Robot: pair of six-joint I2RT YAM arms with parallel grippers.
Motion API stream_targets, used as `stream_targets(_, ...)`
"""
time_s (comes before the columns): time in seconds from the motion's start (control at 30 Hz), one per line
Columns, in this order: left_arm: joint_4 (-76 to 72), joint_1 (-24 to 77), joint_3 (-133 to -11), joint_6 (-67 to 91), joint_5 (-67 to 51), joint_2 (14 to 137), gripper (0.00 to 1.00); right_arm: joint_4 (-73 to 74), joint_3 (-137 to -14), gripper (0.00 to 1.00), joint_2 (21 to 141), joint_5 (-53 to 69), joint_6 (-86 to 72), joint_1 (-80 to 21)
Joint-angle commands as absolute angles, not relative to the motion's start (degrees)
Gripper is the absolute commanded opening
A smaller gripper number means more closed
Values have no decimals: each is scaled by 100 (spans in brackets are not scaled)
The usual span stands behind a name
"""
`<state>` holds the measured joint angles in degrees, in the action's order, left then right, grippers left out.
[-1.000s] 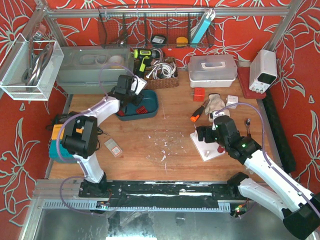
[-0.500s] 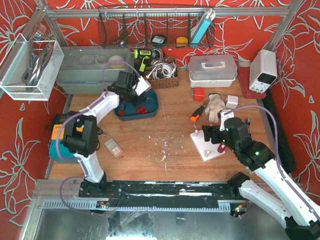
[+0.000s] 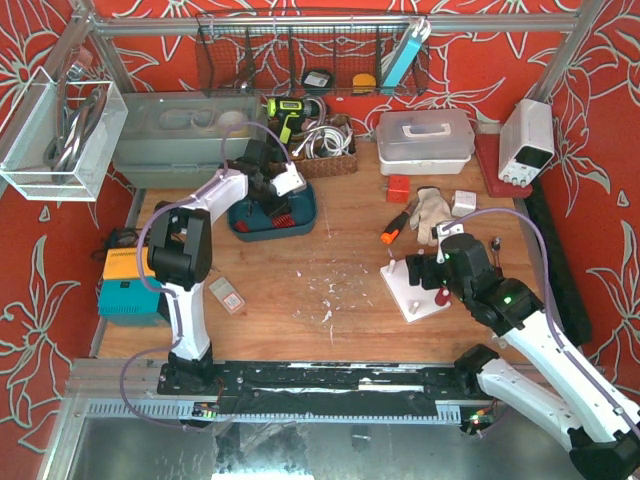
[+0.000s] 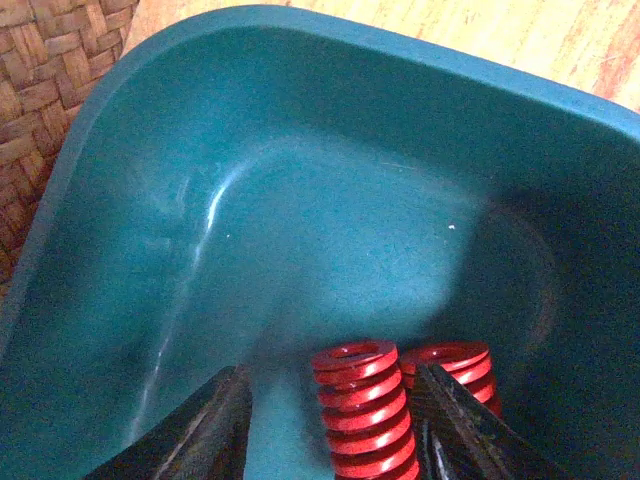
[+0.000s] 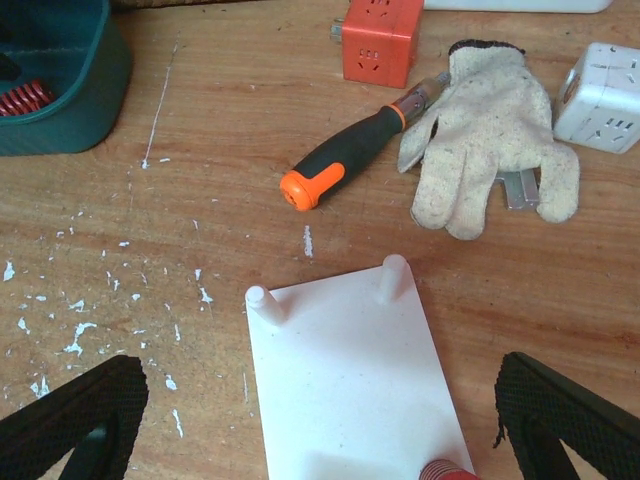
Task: Install the large spring
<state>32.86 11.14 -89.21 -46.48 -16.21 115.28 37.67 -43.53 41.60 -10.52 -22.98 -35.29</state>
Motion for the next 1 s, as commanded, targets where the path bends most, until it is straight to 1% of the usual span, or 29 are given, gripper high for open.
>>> stream_targets(0.0, 3636, 1094, -9044, -5043, -1651, 11726, 50, 3759, -4488, 96, 4099, -1255, -2199, -3548)
stream_targets(0.2, 3729, 1099, -9033, -5115, -1602, 11880, 52, 3668, -4394, 96, 4113, -1332, -2154, -3546)
stream_targets(0.4, 3661, 1099, -8978, -5095, -1158, 12070, 54, 3631, -4365, 96, 4157, -1346, -2104, -3548)
stream_targets(0.53, 3413, 1062, -8957, -5048, -620, 12093, 50, 3562, -4340, 96, 4179, -1396, -2068, -3549)
stream_targets(0.73, 2924, 896, -8957, -4912, -696, 11885, 44, 3457, -4364, 96, 4358, -1336, -2085, -3546)
stream_targets(0.87, 2850, 797, -8981, -4901, -867, 11867, 39, 3413, -4342, 96, 4427, -1373, -2083, -3546)
stream_targets(0.97, 3012, 767, -9014, -4936, -830, 11944, 38, 3393, -4342, 96, 4435, -1405, -2096, -3546)
